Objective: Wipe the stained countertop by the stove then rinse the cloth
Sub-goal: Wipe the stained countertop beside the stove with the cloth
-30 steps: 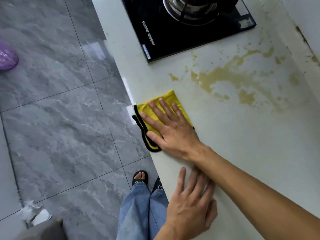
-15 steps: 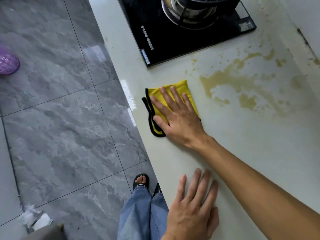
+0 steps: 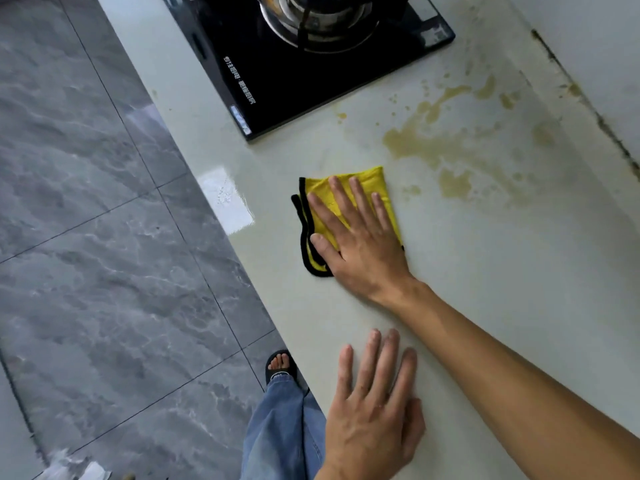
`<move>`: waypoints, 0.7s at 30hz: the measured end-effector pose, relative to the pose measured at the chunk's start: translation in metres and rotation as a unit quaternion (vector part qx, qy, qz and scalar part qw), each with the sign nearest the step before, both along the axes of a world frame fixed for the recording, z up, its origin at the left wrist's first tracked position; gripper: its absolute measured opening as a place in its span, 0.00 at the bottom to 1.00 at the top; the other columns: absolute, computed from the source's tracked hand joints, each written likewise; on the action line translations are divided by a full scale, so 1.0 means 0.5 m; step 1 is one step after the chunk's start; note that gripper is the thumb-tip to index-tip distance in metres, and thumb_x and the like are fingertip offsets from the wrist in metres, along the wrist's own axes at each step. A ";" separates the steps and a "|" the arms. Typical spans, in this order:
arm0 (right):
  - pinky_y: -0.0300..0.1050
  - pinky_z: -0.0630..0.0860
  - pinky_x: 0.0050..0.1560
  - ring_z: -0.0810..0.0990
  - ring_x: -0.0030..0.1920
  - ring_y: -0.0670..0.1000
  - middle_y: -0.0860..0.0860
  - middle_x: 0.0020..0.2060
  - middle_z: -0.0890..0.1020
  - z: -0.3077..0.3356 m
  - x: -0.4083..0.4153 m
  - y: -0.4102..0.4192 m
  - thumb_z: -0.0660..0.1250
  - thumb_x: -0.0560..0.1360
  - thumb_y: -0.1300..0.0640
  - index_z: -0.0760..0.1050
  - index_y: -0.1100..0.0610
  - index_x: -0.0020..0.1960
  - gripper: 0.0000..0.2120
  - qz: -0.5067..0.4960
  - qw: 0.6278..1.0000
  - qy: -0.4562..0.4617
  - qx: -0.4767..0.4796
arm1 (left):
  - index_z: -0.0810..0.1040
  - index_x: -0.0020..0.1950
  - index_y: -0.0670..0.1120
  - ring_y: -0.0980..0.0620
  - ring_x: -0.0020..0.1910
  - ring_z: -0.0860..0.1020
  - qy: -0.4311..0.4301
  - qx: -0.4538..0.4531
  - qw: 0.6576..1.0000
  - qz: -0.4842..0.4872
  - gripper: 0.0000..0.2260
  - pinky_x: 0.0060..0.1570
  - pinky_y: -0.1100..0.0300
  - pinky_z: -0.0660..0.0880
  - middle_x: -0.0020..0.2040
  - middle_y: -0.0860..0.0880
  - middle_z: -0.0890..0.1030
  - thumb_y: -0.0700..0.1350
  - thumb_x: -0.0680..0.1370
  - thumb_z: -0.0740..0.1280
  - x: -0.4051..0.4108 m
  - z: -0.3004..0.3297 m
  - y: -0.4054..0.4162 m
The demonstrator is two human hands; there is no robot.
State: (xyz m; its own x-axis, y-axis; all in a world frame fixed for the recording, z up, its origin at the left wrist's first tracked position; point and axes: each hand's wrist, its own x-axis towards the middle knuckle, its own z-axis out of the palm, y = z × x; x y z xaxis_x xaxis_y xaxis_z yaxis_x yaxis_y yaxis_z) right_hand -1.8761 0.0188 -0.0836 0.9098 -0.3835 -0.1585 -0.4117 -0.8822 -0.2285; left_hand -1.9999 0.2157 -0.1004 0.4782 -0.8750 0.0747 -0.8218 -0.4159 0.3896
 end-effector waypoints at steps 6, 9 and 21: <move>0.58 0.39 0.84 0.42 0.86 0.54 0.48 0.86 0.46 0.006 0.047 -0.113 0.51 0.86 0.38 0.48 0.41 0.86 0.30 -0.065 0.998 0.005 0.019 | 0.79 0.75 0.50 0.42 0.81 0.68 0.037 0.006 0.999 -0.017 0.26 0.73 0.39 0.67 0.80 0.45 0.72 0.52 0.76 0.69 0.025 0.035 -0.008; 0.60 0.42 0.84 0.44 0.86 0.55 0.49 0.86 0.47 0.002 -0.052 -0.103 0.49 0.85 0.37 0.50 0.42 0.86 0.30 -0.096 0.995 -0.002 0.011 | 0.78 0.74 0.49 0.42 0.78 0.70 0.062 -0.010 0.998 0.001 0.23 0.71 0.41 0.70 0.78 0.45 0.74 0.49 0.78 0.67 0.096 0.064 -0.022; 0.60 0.45 0.83 0.47 0.86 0.55 0.49 0.86 0.51 -0.010 -0.170 -0.086 0.48 0.85 0.37 0.51 0.41 0.86 0.30 -0.190 0.981 -0.017 -0.028 | 0.64 0.83 0.49 0.42 0.85 0.56 -0.009 0.057 0.998 -0.031 0.25 0.83 0.37 0.52 0.84 0.45 0.62 0.56 0.86 0.55 0.492 0.027 -0.172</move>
